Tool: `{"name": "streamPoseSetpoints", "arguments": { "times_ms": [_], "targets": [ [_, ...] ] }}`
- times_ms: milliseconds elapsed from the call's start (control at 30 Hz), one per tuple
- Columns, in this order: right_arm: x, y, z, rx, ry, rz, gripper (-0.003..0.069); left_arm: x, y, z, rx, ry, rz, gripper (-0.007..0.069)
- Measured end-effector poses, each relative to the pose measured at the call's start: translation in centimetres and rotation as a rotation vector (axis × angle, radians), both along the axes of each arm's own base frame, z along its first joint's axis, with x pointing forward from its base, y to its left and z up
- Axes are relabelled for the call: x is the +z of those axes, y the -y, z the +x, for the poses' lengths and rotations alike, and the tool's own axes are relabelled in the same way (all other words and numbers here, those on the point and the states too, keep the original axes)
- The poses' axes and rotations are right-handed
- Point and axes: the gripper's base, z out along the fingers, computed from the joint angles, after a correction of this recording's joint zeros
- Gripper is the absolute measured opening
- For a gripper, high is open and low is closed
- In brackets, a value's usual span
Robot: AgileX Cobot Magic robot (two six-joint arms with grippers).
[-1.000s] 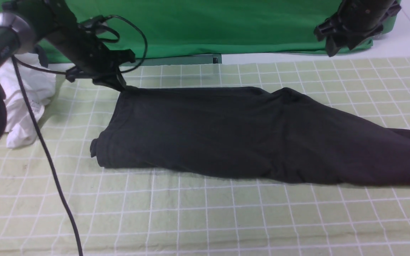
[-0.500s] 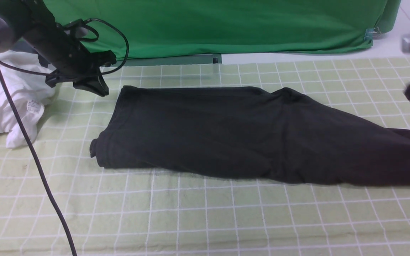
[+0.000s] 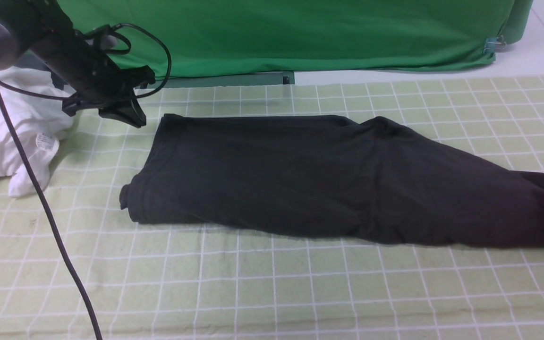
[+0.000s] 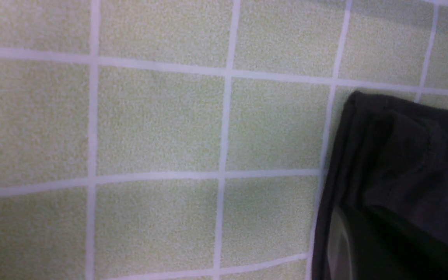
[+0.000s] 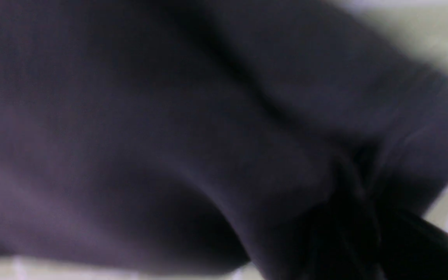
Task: Fold a long-sleeved shirt over a green coffee tablecloth.
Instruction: 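Pull the folded dark garment lengthwise by its ends to straighten it flat on the table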
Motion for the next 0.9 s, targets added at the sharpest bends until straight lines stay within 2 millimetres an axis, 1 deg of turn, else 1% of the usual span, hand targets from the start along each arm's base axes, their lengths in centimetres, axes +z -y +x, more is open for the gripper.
{"name": "streamPoseSetpoints", "arguments": {
  "times_ms": [100, 200, 367, 500, 567, 600, 633, 700, 733, 800, 900],
  "targets": [
    [-0.7, -0.4, -0.9, 0.005, -0.068, 0.017, 0.0318, 0.0, 0.0, 0.0, -0.002, -0.004, -0.002, 0.0014],
    [-1.4, -0.5, -1.5, 0.014, -0.09, 0.022, 0.0365, 0.0, 0.0, 0.0, -0.003, -0.005, -0.002, 0.0014],
    [-1.6, -0.5, -1.4, 0.021, -0.069, 0.02, 0.0374, 0.0, 0.0, 0.0, -0.003, -0.005, -0.002, 0.0014],
    [0.2, -0.3, -0.4, 0.02, -0.057, 0.011, 0.0374, 0.0, 0.0, 0.0, -0.004, -0.005, -0.002, 0.0014],
    [1.4, -0.1, 0.3, 0.02, -0.017, 0.002, 0.0374, 0.0, 0.0, -0.1, -0.005, -0.005, -0.002, 0.0015],
    [1.7, -0.1, 0.3, 0.02, -0.008, 0.001, 0.0374, 0.0, 0.0, -0.1, -0.005, -0.007, -0.002, 0.0015],
    [2.8, -0.1, 0.3, 0.019, 0.022, -0.004, 0.0374, 0.0, 0.0, -0.1, -0.006, -0.009, -0.002, 0.0015],
    [3.2, -0.1, 0.2, 0.019, 0.031, -0.006, 0.0374, 0.0, 0.0, -0.1, -0.008, -0.013, -0.003, 0.0015],
    [3.9, -0.2, 0.1, 0.018, 0.046, -0.009, 0.0374, 0.0, 0.1, -0.2, -0.009, -0.017, -0.004, 0.0015],
    [4.1, -0.2, 0.1, 0.018, 0.054, -0.009, 0.0374, 0.0, 0.1, -0.2, -0.011, -0.02, -0.005, 0.0015],
    [3.9, -0.2, 0.4, 0.017, 0.073, -0.007, 0.0374, 0.0, 0.1, -0.2, -0.011, -0.018, -0.004, 0.0015]
  ]
}}
